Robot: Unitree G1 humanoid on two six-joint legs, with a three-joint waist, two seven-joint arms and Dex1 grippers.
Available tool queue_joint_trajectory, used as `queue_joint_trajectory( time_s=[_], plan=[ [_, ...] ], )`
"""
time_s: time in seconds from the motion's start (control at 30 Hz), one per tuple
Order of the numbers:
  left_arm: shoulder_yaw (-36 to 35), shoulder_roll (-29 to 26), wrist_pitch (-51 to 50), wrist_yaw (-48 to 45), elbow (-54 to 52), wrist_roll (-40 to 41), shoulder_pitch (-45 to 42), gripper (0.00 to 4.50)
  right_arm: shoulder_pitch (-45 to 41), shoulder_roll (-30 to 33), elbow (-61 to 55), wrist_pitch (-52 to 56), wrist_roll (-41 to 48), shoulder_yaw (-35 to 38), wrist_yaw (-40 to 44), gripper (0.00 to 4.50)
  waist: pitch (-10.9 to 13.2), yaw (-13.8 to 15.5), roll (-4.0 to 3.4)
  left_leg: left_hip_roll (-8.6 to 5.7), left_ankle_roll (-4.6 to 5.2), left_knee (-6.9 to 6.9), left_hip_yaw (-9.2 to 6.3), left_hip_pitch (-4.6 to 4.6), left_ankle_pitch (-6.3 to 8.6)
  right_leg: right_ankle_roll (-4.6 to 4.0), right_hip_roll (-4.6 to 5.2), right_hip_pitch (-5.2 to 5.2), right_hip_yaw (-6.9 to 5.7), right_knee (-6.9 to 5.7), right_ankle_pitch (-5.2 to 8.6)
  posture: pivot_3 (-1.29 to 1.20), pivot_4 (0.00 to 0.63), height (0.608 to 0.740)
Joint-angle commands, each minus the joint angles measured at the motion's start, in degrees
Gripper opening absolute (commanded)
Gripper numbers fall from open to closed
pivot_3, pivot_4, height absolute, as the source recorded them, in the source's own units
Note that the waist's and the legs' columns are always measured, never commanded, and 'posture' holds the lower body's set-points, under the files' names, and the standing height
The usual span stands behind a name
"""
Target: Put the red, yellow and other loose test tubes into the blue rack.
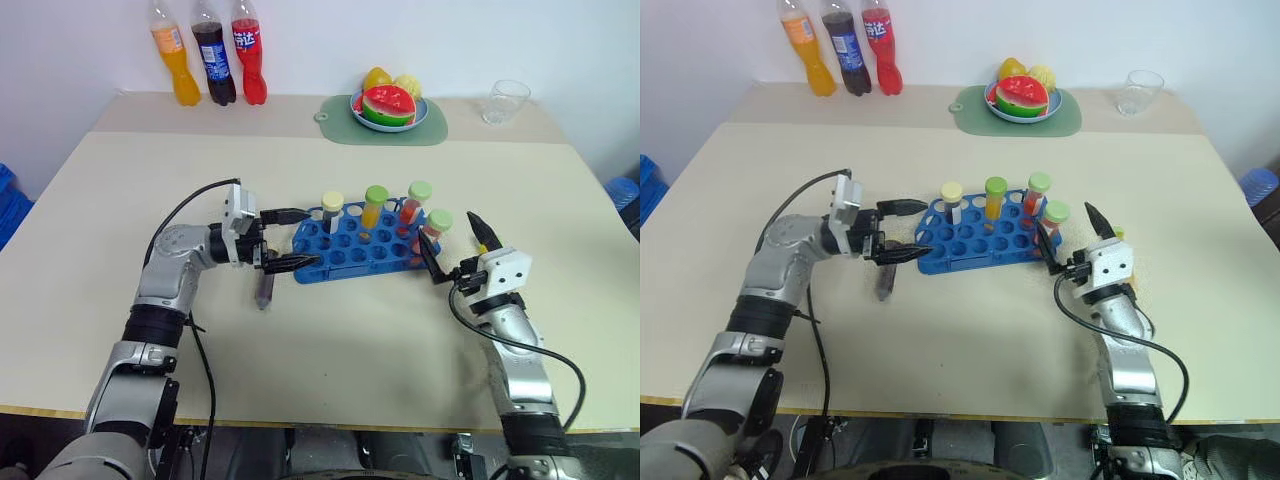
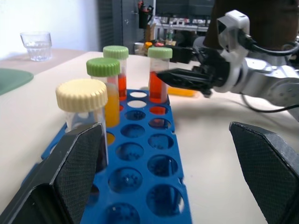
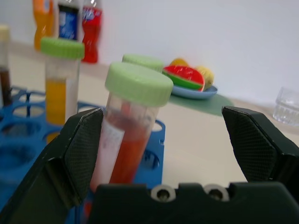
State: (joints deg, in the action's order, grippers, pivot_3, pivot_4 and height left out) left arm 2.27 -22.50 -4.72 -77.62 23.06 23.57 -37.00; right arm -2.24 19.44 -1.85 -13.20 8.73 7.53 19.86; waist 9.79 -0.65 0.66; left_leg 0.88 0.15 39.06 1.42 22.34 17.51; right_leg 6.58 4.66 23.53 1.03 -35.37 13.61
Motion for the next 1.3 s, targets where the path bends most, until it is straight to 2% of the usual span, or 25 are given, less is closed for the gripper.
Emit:
queue_joint_trajectory(
  time_s=[0.03,0.17,0.37,0.5,0.6,0.8,0.93,1.03,1.1,1.2,1.3],
  plan=[
    [0.8,1.2,1.5,-1.6,2.3,-0.4,-2.8,4.50,1.8,2.6,-4.9,4.4,1.6,2.2,1.2,4.47,0.0,0.0,0.01,0.00,0.00,0.01,0.01,0.00,0.00,0.00,0.00,-0.01,0.00,0.01,0.00,0.00,0.150,0.740],
    [1.1,1.8,2.8,-4.6,6.8,-0.9,-5.0,4.50,2.3,4.0,-7.2,7.6,1.3,2.5,0.9,4.47,0.0,-0.1,0.01,0.00,0.00,0.01,0.05,0.01,0.00,-0.01,-0.01,0.00,-0.01,0.02,0.01,0.00,0.150,0.740],
    [1.1,-0.2,4.3,-9.6,7.2,-0.9,-4.4,4.50,3.7,4.3,-15.3,16.1,-0.2,1.0,-0.8,4.47,0.0,-0.1,0.00,0.02,0.01,-0.01,0.03,0.02,0.00,0.00,-0.06,0.04,-0.02,0.00,0.00,0.00,0.150,0.740],
    [1.0,-2.5,4.3,-11.2,4.2,-0.8,-2.9,4.50,7.8,6.5,-24.2,25.8,3.9,1.7,1.9,4.47,0.0,0.0,0.00,0.03,0.01,-0.02,-0.04,0.05,0.00,-0.08,-0.05,0.05,-0.02,0.02,0.05,0.00,0.150,0.740],
    [1.1,-4.0,5.0,-11.9,3.6,-1.4,-2.7,4.50,9.6,8.8,-29.1,34.2,11.6,3.7,5.7,4.47,0.0,0.1,0.01,0.02,0.01,0.02,-0.07,0.06,0.00,-0.17,0.01,0.02,-0.01,0.05,0.10,0.00,0.150,0.740],
    [1.8,-3.3,7.0,-11.9,4.6,-2.2,-2.9,4.50,11.0,11.7,-31.1,42.6,18.6,8.9,7.3,4.47,0.0,0.2,0.04,0.01,0.01,0.04,-0.09,0.06,0.00,-0.19,0.02,0.00,-0.01,0.09,0.10,0.00,0.150,0.740],
    [2.2,-1.6,7.8,-12.1,6.1,-2.6,-4.3,4.50,9.7,17.2,-27.8,52.4,22.4,16.6,7.1,4.47,0.0,0.2,0.05,-0.01,0.01,0.04,-0.05,0.06,0.01,-0.18,0.04,-0.01,0.01,0.11,0.10,0.00,0.150,0.740],
    [2.1,-0.6,8.8,-12.5,8.5,-3.2,-6.0,4.50,5.7,24.1,-21.9,60.4,22.4,18.6,7.2,4.47,0.0,0.1,0.06,-0.02,0.01,0.06,-0.05,0.07,0.01,-0.18,0.03,-0.02,0.00,0.14,0.10,0.00,0.150,0.740],
    [2.3,-0.1,9.5,-12.6,9.1,-3.6,-6.2,4.50,4.3,27.1,-19.3,62.1,21.6,18.2,7.9,4.47,0.0,0.1,0.06,-0.02,0.01,0.06,-0.05,0.07,0.00,-0.18,0.03,0.00,0.00,0.14,0.10,0.00,0.150,0.740],
    [2.4,0.2,9.0,-13.0,8.3,-3.2,-5.7,4.50,-4.1,32.8,-11.1,71.0,20.6,15.0,7.1,4.47,0.0,-0.3,0.02,0.02,0.03,0.01,-0.05,0.07,0.01,-0.16,-0.02,0.03,-0.01,0.12,0.09,0.00,0.150,0.740],
    [2.6,0.5,9.5,-12.9,8.5,-3.4,-5.5,4.50,-12.1,36.3,-2.6,75.2,20.3,10.2,10.2,4.47,0.1,-0.2,0.00,0.02,0.04,0.01,-0.02,0.08,0.01,-0.17,0.00,0.09,0.07,0.10,0.09,0.00,0.150,0.740]
  ],
)
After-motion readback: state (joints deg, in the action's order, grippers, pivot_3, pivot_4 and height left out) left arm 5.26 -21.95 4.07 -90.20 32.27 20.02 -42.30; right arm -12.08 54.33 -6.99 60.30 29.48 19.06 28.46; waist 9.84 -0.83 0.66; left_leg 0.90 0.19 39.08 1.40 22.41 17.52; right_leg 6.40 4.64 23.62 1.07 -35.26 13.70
